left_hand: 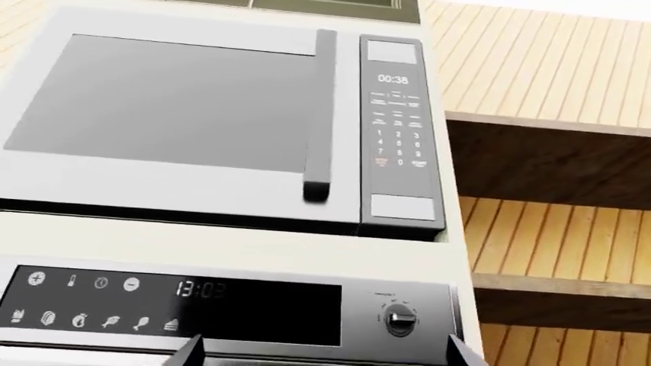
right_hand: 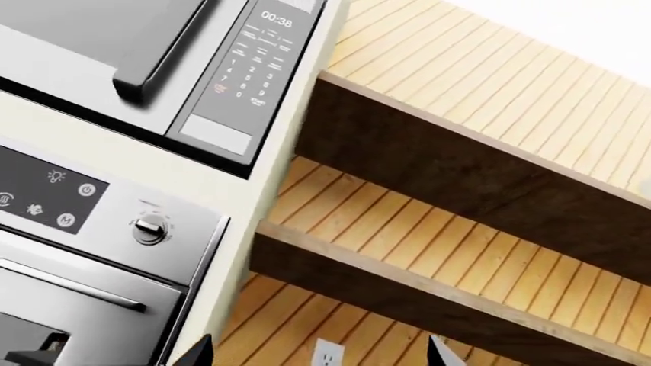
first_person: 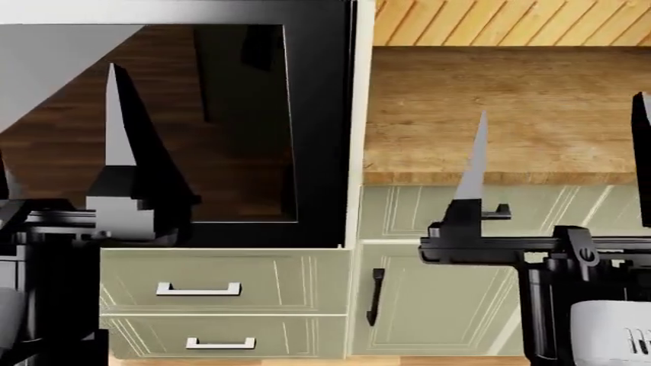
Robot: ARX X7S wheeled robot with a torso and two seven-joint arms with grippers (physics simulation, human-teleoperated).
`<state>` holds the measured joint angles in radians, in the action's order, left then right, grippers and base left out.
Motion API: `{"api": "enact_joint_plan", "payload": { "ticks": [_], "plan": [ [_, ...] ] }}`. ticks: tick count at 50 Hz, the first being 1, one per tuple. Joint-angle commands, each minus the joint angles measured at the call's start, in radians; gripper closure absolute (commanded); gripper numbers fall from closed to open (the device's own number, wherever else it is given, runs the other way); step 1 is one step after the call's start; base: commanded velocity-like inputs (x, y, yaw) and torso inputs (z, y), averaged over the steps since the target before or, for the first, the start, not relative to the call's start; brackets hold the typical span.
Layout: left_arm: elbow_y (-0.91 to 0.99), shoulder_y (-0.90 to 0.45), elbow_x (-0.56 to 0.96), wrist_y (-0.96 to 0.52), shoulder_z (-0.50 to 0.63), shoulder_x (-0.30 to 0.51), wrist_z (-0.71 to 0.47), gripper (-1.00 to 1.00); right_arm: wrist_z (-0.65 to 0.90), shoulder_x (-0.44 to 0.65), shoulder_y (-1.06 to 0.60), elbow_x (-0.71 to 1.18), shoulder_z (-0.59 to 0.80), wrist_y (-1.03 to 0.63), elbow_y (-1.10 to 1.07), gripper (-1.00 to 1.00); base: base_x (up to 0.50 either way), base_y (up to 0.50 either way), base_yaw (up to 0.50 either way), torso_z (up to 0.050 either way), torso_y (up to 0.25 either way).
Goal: Preheat the oven by turning the temperature knob.
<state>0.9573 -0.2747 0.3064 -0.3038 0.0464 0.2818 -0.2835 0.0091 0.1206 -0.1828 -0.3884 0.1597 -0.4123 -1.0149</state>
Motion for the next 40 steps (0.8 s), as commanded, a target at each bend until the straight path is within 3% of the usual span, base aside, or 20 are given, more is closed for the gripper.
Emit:
{"api": "enact_joint_plan", "payload": {
  "ticks": [1,14,25,40],
  "plan": [
    [-0.004,-0.003,-0.001,-0.013,0.010,0.013,-0.009,-1.00,-0.007,0.003,-0.003,-0.018,0.012,-0.031,0.012,-1.00,0.00,0.50,0.00,0.000,0.000],
    [0.000,0.001,0.008,-0.009,0.009,0.023,-0.016,-1.00,-0.003,0.005,-0.009,-0.015,0.013,-0.047,0.015,-1.00,0.00,0.43,0.00,0.000,0.000],
    [-0.008,0.003,0.001,0.005,0.021,0.026,-0.020,-1.00,0.006,0.016,-0.005,-0.010,0.016,-0.036,0.017,-1.00,0.00,0.06,0.00,0.000,0.000],
    [-0.009,0.002,0.007,0.008,0.022,0.036,-0.029,-1.00,0.011,0.023,-0.002,-0.011,0.026,-0.035,0.017,-1.00,0.00,0.32,0.00,0.000,0.000]
  ]
}}
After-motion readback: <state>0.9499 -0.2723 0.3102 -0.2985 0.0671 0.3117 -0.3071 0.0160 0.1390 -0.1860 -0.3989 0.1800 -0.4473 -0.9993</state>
